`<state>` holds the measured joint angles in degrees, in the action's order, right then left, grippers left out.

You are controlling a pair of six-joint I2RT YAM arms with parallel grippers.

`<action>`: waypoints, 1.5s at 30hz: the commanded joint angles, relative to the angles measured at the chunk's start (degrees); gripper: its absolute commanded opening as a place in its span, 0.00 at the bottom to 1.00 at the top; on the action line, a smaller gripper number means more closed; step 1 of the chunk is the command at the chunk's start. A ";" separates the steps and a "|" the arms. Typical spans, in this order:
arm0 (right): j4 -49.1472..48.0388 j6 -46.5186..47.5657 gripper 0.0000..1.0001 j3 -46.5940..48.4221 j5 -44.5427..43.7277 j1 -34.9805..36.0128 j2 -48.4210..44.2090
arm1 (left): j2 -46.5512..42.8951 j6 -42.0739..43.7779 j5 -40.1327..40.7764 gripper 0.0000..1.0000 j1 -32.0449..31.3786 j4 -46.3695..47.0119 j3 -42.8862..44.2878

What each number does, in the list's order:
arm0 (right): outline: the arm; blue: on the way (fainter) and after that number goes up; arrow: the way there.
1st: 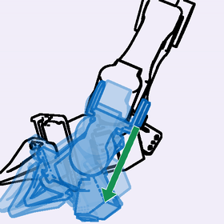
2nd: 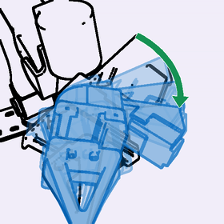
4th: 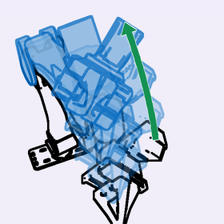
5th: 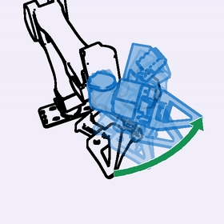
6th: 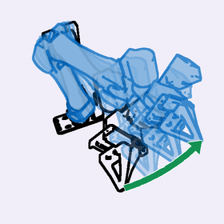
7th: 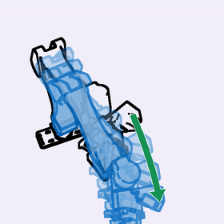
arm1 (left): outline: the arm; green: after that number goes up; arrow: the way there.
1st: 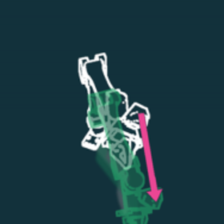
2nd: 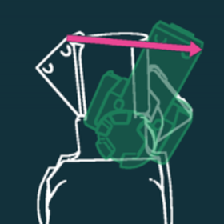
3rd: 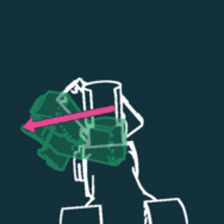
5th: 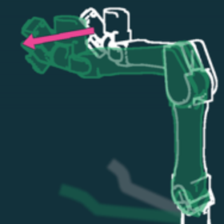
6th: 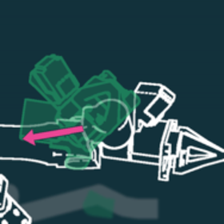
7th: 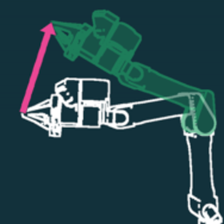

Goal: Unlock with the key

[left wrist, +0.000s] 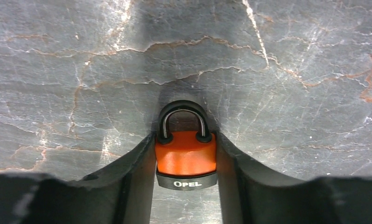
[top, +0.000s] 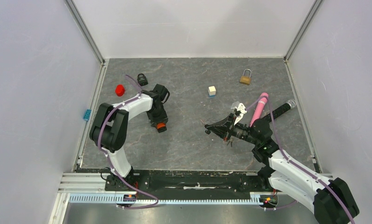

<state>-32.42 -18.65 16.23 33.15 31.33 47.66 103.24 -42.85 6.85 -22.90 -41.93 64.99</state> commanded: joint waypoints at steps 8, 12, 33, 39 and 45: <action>-10.34 -7.12 0.00 -2.48 -1.41 2.91 3.55 | -5.16 -5.33 2.99 0.07 0.39 -0.60 0.08; -19.65 -12.85 0.00 -3.13 -4.03 7.28 9.20 | -9.50 -7.52 4.77 0.02 0.18 -6.00 3.62; -55.22 -40.11 0.00 6.24 -10.63 16.95 46.22 | -22.35 -22.52 7.83 0.08 -9.62 -21.17 14.42; -52.11 -40.90 0.00 7.98 -12.32 17.54 48.31 | -22.43 -25.80 7.55 0.08 -12.33 -21.10 14.99; -51.87 -42.99 0.00 8.56 -12.47 17.55 50.33 | -22.41 -27.81 7.57 0.08 -13.82 -20.25 15.09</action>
<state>-81.60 -59.75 23.11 21.98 48.64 96.86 82.43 -65.93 13.02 -35.88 -63.00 77.32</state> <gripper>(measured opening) 0.022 0.481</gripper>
